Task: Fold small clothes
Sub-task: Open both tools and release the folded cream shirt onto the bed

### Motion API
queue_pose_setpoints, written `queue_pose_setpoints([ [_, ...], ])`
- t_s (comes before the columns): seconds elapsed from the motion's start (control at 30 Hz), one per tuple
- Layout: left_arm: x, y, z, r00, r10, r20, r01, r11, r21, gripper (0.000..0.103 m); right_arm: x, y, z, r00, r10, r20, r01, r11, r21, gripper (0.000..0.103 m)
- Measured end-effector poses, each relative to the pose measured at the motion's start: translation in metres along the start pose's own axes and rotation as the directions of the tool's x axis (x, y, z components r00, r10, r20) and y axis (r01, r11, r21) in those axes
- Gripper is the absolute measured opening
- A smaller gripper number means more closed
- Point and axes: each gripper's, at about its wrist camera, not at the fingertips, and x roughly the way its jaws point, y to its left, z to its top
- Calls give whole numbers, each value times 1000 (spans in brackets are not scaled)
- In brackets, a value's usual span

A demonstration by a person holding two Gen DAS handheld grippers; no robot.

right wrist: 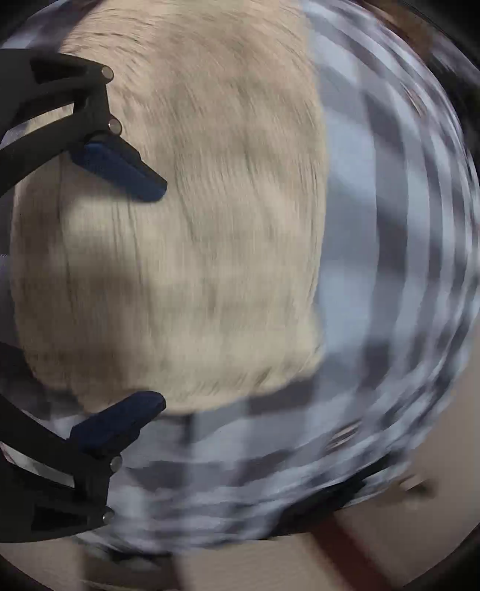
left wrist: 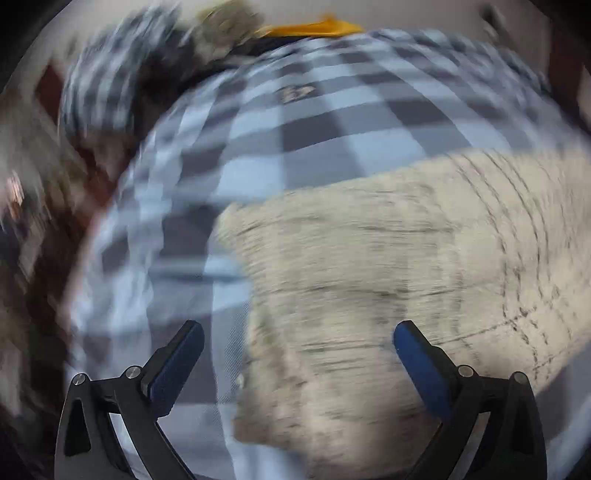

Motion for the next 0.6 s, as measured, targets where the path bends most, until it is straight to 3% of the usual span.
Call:
queue_pose_setpoints([
  [0.03,-3,22,0,999,-51,-17,49,994,-103,103,-1,-12,3,1000,18,-12,-17,998,64,101],
  [0.07,-7,32,0,998,-51,-20,48,987,-155,103,-10,-20,3,1000,5,-2,-5,993,115,101],
  [0.1,-12,36,1,999,-26,-20,22,983,-184,103,-19,-20,4,999,-23,23,20,991,129,101],
  [0.17,-28,38,6,996,94,3,-91,971,-221,103,-48,-15,1,988,-94,126,79,990,121,101],
  [0.2,-36,36,6,994,104,31,-94,969,-228,103,-64,-7,-1,978,-88,189,70,993,99,101],
  [0.27,-49,24,12,995,45,88,-26,977,-210,103,-94,16,-6,956,27,291,-32,999,14,101],
  [0.37,-54,0,21,993,2,122,18,987,-163,103,-111,53,-12,919,174,353,-144,984,-109,101],
  [0.4,-53,-11,22,991,-23,133,43,988,-148,103,-109,75,-14,909,226,350,-177,970,-167,101],
  [0.47,-42,-26,27,985,-102,138,120,984,-132,103,-95,95,-14,910,281,306,-209,946,-246,101],
  [0.53,-25,-39,32,977,-180,115,194,974,-117,103,-68,119,-19,935,280,215,-205,926,-316,101],
  [0.57,-15,-45,32,977,-195,85,204,972,-116,103,-53,125,-21,951,256,174,-185,920,-345,101],
  [0.6,-5,-51,31,985,-162,66,168,980,-103,103,-43,129,-22,960,232,155,-163,917,-363,101],
])
